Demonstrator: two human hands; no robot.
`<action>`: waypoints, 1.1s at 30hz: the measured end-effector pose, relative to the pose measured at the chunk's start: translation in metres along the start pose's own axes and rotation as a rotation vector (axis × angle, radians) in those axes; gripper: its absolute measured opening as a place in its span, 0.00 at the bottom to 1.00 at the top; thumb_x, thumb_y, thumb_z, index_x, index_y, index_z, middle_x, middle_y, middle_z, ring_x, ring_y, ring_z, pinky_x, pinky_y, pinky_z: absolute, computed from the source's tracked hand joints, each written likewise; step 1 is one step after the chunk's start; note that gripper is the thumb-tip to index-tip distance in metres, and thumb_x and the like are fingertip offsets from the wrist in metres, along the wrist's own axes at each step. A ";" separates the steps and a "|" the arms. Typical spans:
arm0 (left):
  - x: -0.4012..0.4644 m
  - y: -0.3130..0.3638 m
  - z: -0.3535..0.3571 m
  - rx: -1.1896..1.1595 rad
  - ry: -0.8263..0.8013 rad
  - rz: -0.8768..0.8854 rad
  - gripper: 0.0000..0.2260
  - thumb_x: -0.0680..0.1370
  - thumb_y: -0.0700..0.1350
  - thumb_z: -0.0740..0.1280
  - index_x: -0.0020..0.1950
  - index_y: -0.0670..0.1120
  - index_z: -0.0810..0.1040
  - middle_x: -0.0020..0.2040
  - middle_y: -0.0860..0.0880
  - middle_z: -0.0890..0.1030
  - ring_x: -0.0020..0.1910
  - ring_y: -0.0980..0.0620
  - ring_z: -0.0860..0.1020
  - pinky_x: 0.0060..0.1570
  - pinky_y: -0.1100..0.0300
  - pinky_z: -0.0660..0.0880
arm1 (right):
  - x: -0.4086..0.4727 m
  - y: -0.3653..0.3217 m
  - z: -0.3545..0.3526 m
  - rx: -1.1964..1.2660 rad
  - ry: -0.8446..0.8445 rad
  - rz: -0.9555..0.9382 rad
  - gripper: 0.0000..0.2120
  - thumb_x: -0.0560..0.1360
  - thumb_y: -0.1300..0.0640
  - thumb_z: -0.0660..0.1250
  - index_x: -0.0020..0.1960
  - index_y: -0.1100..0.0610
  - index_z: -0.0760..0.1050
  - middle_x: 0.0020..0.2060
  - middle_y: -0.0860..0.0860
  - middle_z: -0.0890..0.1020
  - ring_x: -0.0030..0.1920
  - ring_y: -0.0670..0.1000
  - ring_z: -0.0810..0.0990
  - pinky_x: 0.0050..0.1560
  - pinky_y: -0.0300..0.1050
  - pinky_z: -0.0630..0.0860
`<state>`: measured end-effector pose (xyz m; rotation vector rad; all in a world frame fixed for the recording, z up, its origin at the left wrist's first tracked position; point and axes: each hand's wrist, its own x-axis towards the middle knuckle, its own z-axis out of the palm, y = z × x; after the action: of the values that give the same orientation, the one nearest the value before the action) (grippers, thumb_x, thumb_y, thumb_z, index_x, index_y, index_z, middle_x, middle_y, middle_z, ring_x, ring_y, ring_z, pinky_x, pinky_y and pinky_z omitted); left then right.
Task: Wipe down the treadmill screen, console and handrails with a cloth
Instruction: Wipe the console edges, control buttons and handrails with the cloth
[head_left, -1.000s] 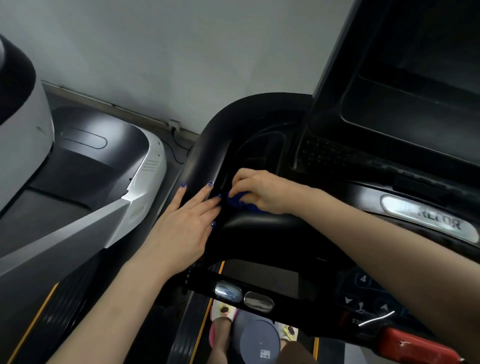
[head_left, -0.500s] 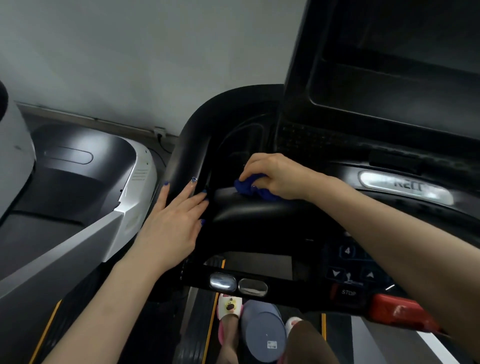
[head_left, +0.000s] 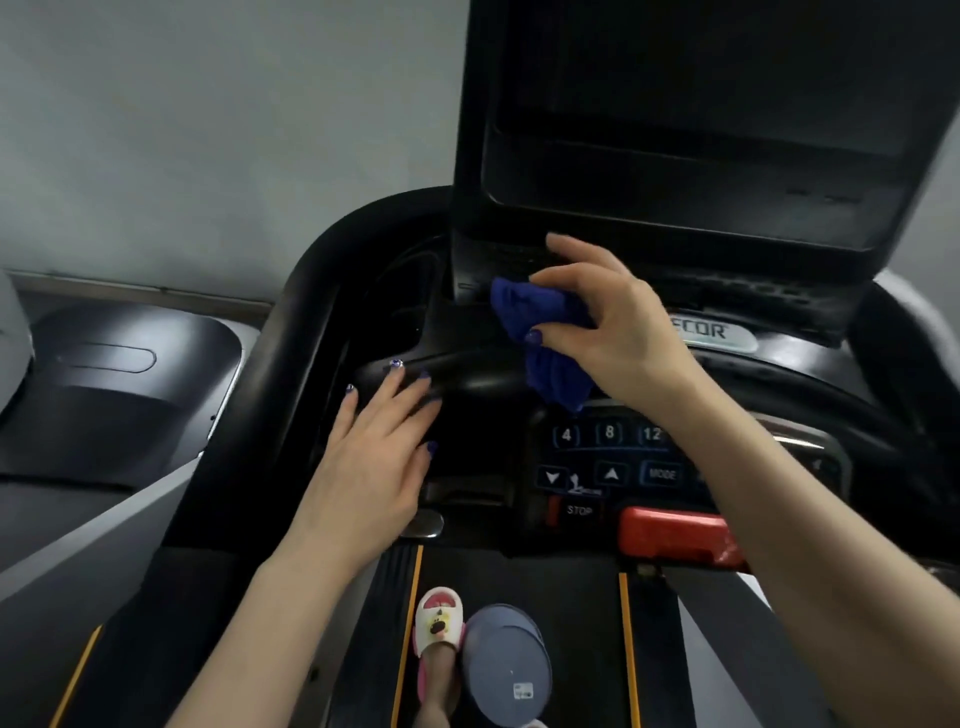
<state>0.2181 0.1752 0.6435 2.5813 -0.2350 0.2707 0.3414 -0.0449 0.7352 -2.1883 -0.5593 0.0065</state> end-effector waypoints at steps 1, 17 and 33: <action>-0.005 0.011 0.003 -0.017 0.006 0.000 0.24 0.78 0.50 0.53 0.71 0.44 0.73 0.75 0.50 0.68 0.79 0.52 0.56 0.75 0.41 0.52 | -0.012 -0.001 -0.007 0.027 0.028 0.009 0.19 0.71 0.64 0.74 0.62 0.56 0.79 0.73 0.47 0.67 0.70 0.47 0.71 0.67 0.44 0.72; -0.033 0.068 0.061 -0.107 0.013 -0.040 0.28 0.81 0.42 0.63 0.80 0.45 0.58 0.80 0.52 0.57 0.80 0.56 0.46 0.78 0.45 0.47 | -0.166 0.017 0.015 0.323 0.432 0.126 0.15 0.75 0.67 0.70 0.61 0.59 0.77 0.61 0.51 0.80 0.63 0.52 0.78 0.63 0.58 0.75; 0.000 0.018 0.072 -0.189 -0.100 0.138 0.25 0.81 0.41 0.55 0.79 0.51 0.60 0.79 0.56 0.59 0.80 0.54 0.47 0.78 0.45 0.44 | -0.137 0.032 0.120 -0.278 0.582 0.038 0.16 0.74 0.68 0.68 0.62 0.64 0.78 0.61 0.57 0.77 0.64 0.53 0.74 0.65 0.49 0.73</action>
<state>0.2251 0.1228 0.5918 2.3973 -0.4538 0.1606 0.2070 -0.0261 0.6096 -2.3160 -0.1917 -0.7004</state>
